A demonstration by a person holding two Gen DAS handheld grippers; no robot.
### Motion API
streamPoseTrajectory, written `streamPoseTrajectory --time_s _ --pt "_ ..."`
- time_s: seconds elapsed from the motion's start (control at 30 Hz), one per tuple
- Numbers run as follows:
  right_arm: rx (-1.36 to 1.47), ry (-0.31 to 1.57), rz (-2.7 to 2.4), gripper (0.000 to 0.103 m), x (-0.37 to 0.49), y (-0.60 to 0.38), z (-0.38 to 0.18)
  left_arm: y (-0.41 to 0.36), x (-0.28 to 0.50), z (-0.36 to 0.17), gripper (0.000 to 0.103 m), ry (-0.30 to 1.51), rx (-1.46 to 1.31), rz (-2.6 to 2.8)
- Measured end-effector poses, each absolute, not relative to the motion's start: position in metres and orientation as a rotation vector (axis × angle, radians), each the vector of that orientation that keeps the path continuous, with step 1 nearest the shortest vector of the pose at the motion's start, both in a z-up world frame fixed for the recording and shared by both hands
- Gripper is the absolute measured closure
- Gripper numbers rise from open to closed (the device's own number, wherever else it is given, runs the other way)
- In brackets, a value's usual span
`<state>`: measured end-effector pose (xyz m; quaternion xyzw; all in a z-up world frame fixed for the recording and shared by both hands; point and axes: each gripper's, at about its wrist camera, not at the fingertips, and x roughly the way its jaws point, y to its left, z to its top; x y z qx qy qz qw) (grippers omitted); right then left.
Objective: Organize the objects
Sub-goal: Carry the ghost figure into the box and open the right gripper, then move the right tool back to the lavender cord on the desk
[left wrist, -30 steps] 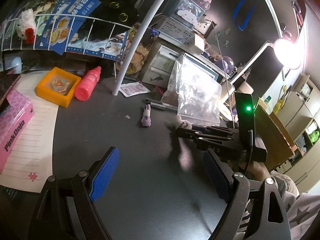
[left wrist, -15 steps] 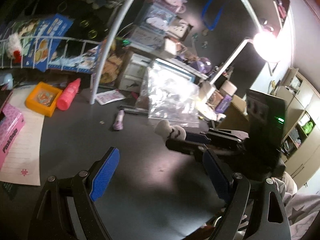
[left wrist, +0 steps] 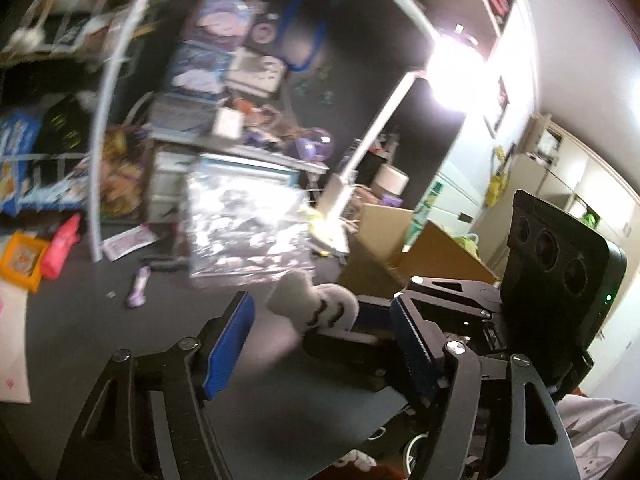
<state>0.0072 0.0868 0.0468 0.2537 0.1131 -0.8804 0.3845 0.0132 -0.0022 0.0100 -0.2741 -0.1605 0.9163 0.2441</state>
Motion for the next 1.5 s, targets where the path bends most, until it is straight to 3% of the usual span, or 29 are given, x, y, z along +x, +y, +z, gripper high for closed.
streamPoseTrajectory --time_s 0.2,0.6,1.0,1.07,1.13,1.17,1.5 --pt "0.574 0.262 -2.31 0.085 0.018 0.129 0.063 0.047 0.002 0.03 0.047 -0.354 -0.73 2.466" --pt "0.575 0.131 -2.456 0.085 0.013 0.225 0.071 0.139 -0.038 0.041 0.047 -0.222 -0.772 2.337" --pt "0.65 0.079 -2.541 0.083 -0.002 0.272 0.062 0.181 -0.067 0.034 0.046 -0.181 -0.849 2.261" --pt "0.657 0.083 -2.548 0.079 -0.002 0.274 0.061 0.182 -0.069 0.032 0.037 -0.187 -0.865 2.254" --pt "0.65 0.087 -2.553 0.058 -0.002 0.274 0.061 0.183 -0.069 0.031 0.032 -0.18 -0.868 2.26" --pt "0.645 0.096 -2.56 0.055 -0.001 0.273 0.062 0.182 -0.068 0.031 0.03 -0.18 -0.866 2.258" --pt "0.639 0.105 -2.571 0.051 0.002 0.271 0.063 0.176 -0.06 0.034 0.024 -0.179 -0.854 2.272"
